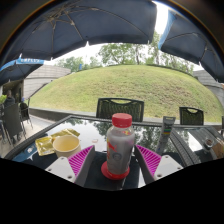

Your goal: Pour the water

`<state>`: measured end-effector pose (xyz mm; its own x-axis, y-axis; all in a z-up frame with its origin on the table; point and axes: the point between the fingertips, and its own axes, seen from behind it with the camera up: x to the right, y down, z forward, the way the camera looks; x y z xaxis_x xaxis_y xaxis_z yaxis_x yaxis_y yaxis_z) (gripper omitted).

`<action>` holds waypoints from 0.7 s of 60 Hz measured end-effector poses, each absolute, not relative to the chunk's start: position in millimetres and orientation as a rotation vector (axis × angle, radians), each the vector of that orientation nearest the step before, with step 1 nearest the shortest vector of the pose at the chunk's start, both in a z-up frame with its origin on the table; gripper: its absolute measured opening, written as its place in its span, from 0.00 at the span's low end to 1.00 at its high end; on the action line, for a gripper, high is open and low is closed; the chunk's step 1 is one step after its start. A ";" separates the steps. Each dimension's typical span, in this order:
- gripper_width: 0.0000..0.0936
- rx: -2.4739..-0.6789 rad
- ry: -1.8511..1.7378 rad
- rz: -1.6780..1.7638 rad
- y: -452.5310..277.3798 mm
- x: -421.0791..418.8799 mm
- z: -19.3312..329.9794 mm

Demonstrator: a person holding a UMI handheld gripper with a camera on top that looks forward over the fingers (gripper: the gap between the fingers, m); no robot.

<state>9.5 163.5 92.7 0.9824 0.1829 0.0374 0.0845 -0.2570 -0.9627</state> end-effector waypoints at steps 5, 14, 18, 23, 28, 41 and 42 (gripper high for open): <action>0.88 -1.803 -0.208 0.054 122.0 9.4 108.2; 0.89 -1.813 -0.177 0.007 41.8 7.5 115.8; 0.90 -1.811 -0.169 0.023 9.5 -0.6 118.7; 0.89 -1.823 -0.175 0.041 -28.9 -11.1 117.3; 0.90 -1.819 -0.179 0.018 -61.9 -14.8 118.3; 0.89 -1.762 -0.151 -0.026 -110.6 -8.4 135.0; 0.89 -1.759 -0.153 -0.036 -114.5 -5.7 135.7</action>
<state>-5.7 -114.5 135.7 0.9905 0.0828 0.1096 0.1233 -0.1855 -0.9749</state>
